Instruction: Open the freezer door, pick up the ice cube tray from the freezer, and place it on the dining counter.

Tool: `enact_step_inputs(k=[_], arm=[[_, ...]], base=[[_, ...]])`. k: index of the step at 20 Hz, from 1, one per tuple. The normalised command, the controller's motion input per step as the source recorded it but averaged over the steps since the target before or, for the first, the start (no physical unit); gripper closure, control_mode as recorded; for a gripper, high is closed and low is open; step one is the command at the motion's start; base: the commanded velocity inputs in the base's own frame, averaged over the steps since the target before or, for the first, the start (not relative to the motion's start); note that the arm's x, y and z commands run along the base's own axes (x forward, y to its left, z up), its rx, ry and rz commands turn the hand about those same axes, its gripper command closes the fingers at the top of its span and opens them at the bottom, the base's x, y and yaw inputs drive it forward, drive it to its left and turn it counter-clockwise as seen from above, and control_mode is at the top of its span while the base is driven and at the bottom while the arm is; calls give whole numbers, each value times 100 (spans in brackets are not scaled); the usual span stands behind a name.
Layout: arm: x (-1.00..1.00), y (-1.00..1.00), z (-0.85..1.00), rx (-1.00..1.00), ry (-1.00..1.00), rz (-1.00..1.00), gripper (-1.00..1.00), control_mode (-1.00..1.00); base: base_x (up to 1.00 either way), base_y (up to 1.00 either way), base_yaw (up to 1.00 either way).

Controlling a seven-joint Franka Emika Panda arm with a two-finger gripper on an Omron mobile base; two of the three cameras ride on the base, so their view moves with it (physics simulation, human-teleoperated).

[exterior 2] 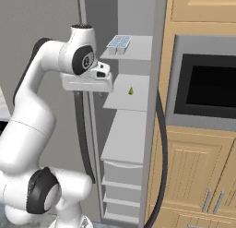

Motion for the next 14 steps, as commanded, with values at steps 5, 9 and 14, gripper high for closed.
enact_step_inputs(k=[5, 9, 14], arm=[[8, -71, 61, 23, -17, -1, -100, -100], [61, -29, 61, 23, -6, -3, -100, -100], [86, 0, 32, 20, -4, -17, -100, -100]], base=[[0, 0, 0], [0, 0, 0], [0, 0, 0]])
